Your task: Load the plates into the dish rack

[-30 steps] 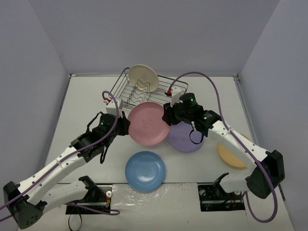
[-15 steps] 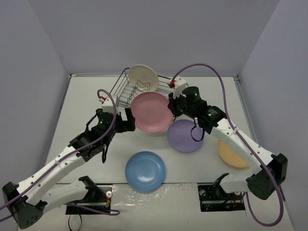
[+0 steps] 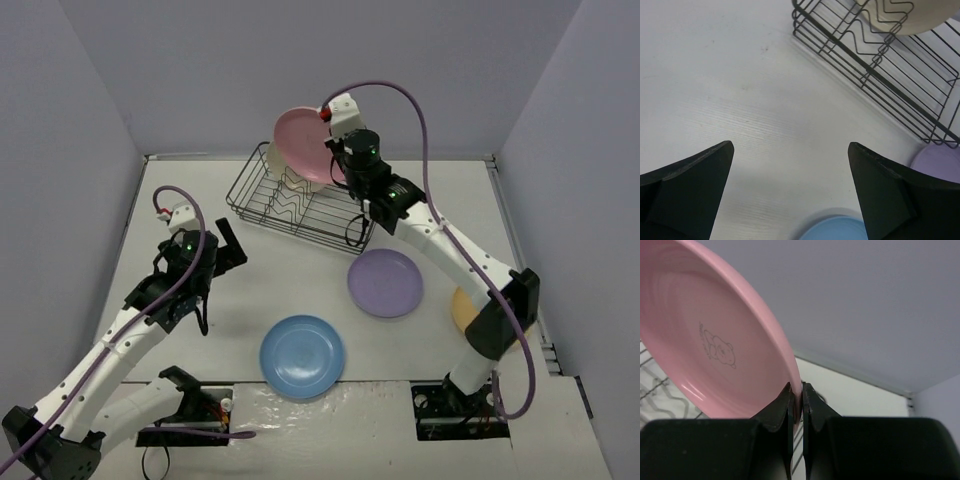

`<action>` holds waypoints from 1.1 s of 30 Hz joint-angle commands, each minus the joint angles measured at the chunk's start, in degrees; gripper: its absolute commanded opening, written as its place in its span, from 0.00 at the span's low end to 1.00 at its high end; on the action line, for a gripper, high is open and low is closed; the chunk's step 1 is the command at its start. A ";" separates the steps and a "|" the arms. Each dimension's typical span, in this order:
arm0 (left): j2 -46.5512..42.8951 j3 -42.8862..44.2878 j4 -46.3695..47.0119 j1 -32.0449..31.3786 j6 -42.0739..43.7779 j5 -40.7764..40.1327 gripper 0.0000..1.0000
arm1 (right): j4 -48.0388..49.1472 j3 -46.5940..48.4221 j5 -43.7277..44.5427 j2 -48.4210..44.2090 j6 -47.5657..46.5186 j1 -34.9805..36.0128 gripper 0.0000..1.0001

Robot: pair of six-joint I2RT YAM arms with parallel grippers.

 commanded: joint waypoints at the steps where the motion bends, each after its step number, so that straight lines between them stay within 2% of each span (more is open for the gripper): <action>1: -2.66 -1.72 -1.18 3.73 -3.13 4.17 0.97 | 14.98 6.93 13.78 8.26 -13.81 2.33 0.00; 3: -3.27 -2.18 -1.68 4.27 -2.91 4.29 0.97 | 20.56 8.43 16.50 12.49 -18.11 3.26 0.00; 6: -3.70 -2.19 -2.61 4.62 -2.40 4.04 0.97 | 23.57 10.80 17.79 16.20 -21.92 3.69 0.00; 9: -3.66 -2.76 -3.35 5.33 -1.97 4.25 0.97 | 24.13 14.99 16.20 20.79 -24.37 3.78 0.00; 19: -3.26 -5.52 -2.34 6.19 -1.71 7.38 0.97 | 34.81 16.48 13.31 28.83 -35.52 4.04 0.00; 33: -2.99 -6.21 -1.59 6.64 -1.60 8.33 0.97 | 33.37 16.51 10.09 33.05 -34.28 3.71 0.00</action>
